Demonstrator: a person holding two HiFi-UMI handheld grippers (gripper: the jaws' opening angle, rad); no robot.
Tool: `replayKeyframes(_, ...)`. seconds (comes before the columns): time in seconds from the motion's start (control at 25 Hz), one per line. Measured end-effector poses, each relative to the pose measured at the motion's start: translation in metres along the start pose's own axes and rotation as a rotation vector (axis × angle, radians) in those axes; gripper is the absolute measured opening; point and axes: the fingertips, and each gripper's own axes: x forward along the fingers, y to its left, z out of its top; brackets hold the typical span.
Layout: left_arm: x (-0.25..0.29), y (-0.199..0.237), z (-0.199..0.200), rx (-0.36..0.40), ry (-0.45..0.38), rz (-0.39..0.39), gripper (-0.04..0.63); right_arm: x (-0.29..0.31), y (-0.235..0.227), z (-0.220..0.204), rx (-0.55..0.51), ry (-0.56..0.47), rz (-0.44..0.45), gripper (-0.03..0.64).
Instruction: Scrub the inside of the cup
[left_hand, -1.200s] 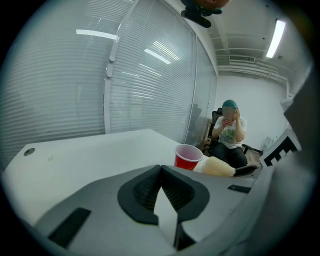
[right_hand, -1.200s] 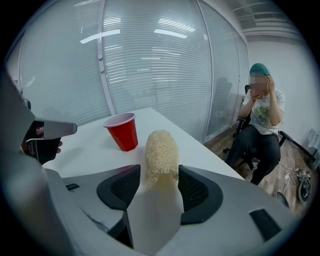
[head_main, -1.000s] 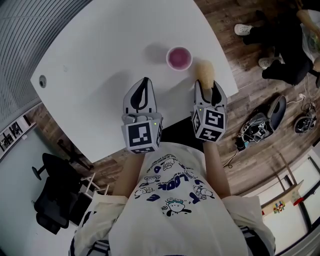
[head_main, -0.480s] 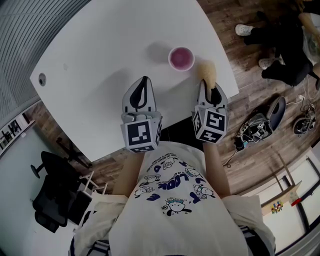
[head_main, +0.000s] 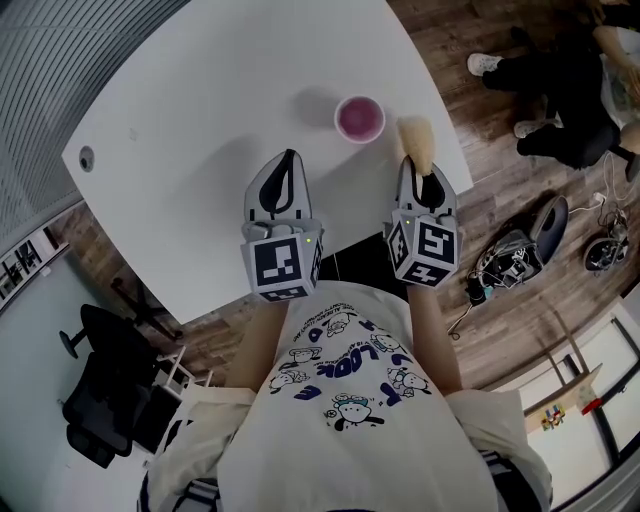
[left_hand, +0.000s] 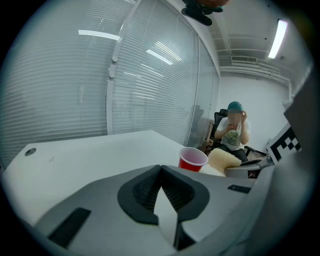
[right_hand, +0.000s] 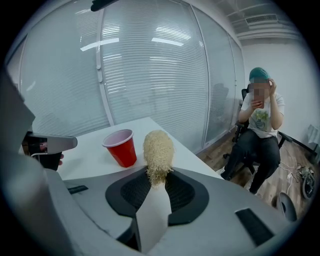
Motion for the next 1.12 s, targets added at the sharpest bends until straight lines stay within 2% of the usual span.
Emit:
replayKeyframes(0.24,0.003,-0.004,0.006,0.004,-0.009,-0.010,0.032,0.002,-0.005,0.015,0.016,-0.021,0.016,0.083)
replayKeyframes(0.56,0.008,-0.007,-0.002,0.001,0.030,-0.036,0.086,0.010,0.002,0.024,0.010,-0.020,0.054,0.083)
replayKeyframes(0.68,0.012,-0.015,-0.006,0.006,0.052,-0.066,0.128,0.013,-0.001,0.028,0.002,-0.019,0.068,0.083)
replayKeyframes(0.88,0.023,-0.031,-0.015,0.057,0.077,-0.143,0.152,0.025,-0.006,0.030,-0.006,-0.013,0.083,0.083)
replayKeyframes(1.0,0.028,-0.038,-0.024,0.083,0.107,-0.206,0.214,0.030,-0.005,0.031,-0.009,-0.009,0.093,0.083)
replayKeyframes(1.12,0.028,-0.039,-0.027,0.109,0.131,-0.231,0.258,0.031,0.001,0.035,-0.017,-0.009,0.105,0.083)
